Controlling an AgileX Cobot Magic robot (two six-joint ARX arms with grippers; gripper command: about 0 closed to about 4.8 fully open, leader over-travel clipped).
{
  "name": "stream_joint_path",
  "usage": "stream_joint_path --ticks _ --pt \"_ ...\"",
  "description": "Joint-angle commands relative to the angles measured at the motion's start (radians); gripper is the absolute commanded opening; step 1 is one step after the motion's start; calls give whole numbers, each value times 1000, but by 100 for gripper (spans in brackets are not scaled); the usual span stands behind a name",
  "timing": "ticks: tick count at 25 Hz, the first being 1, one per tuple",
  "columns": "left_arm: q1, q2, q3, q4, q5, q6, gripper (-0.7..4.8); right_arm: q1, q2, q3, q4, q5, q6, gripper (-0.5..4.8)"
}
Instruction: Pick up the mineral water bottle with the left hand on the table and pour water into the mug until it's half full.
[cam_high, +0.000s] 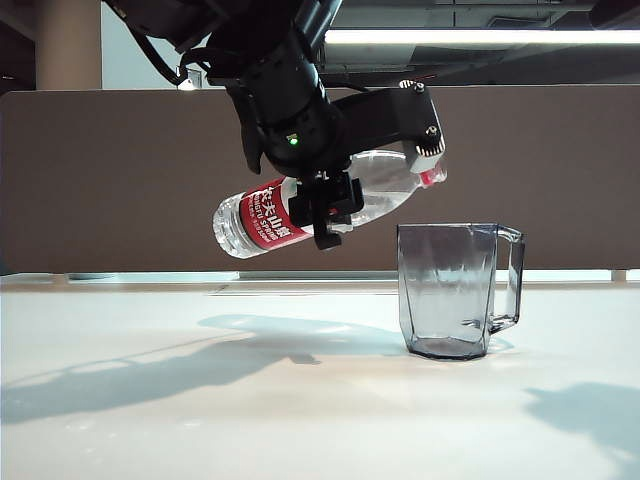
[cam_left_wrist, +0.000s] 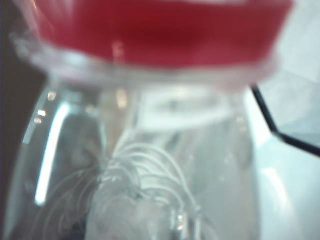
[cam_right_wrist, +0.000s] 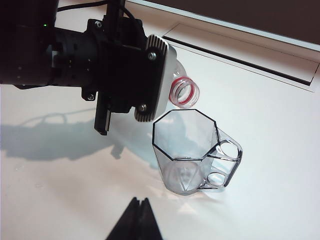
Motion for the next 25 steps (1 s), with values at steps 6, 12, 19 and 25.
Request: stream_joint_path --ticks 6,12,19,25 --pt "-2 -8 8 55 -66 53 175 1 -1 5 -13 -2 1 -2" --pt "-5 -8 8 76 -81 126 175 1 -1 5 -28 -2 1 -2" --pt "-5 -8 8 76 -89 171 175 1 -1 5 -29 -2 1 -2" --pt "-6 -8 8 76 -107 200 175 1 -1 5 -29 -2 1 -2"
